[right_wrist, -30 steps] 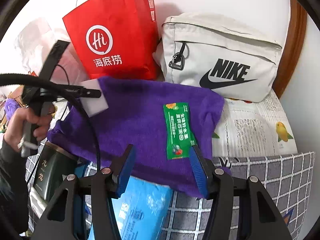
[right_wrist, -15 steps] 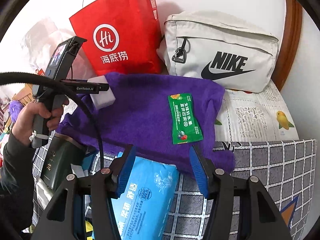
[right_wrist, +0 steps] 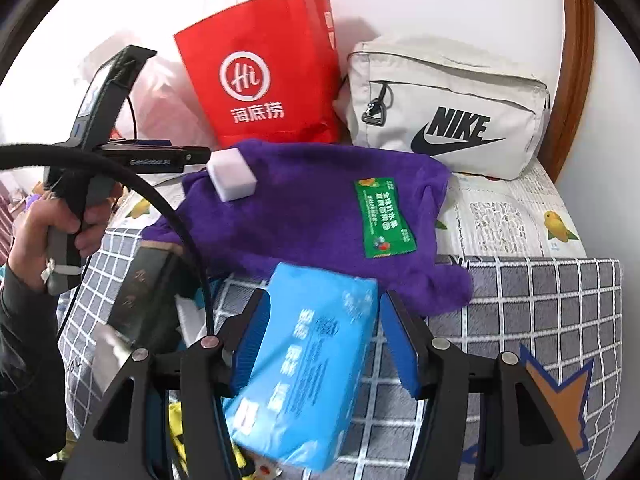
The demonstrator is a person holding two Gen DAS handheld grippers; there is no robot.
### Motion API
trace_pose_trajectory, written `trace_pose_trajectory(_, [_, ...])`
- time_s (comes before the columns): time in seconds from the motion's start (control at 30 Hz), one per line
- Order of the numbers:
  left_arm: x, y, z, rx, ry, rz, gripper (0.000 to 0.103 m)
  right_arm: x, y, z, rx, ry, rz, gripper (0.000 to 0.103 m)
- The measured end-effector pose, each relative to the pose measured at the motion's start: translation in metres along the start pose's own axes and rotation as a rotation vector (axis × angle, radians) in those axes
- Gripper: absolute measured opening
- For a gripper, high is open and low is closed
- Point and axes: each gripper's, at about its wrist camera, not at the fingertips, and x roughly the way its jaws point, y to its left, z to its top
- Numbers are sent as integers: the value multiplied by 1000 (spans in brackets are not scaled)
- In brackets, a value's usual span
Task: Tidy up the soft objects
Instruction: 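Lower the white foam block onto the purple towel and open the left tool, then grasp the white glove with the left tool while the right tool grasps the yellow adidas pouch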
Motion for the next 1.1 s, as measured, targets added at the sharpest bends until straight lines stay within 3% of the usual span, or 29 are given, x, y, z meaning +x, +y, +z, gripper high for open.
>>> trace_pose_trajectory(0.2, [-47,4,-35,-1,-41,2,81,-20,19,-23,-11,-12,26,61])
trace_pose_trajectory(0.33, [-79,10,-64,-19,-66,-16,89,-32,34,-39,-33,-10,47,64])
trace_pose_trajectory(0.57, [-112,19,-124,-48,-55,-47,89,-45,53,-71,-52,-3,86,70])
trace_pose_trajectory(0.77, [-113,20,-185,-116,15,-185,89,-52,56,-91,-34,12,102,70])
trace_pose_trajectory(0.97, [-80,12,-223,-144,119,-191,87,-63,57,-102,-41,7,97,70])
trace_pose_trajectory(1.0, [-77,13,-227,-153,123,-193,83,-63,57,-103,-38,9,94,70])
trace_pose_trajectory(1.07, [-74,14,-230,-160,118,-196,53,-64,56,-107,-34,13,86,70])
trace_pose_trajectory(1.1, [-72,14,-232,-158,123,-190,47,-65,55,-108,-33,13,77,70])
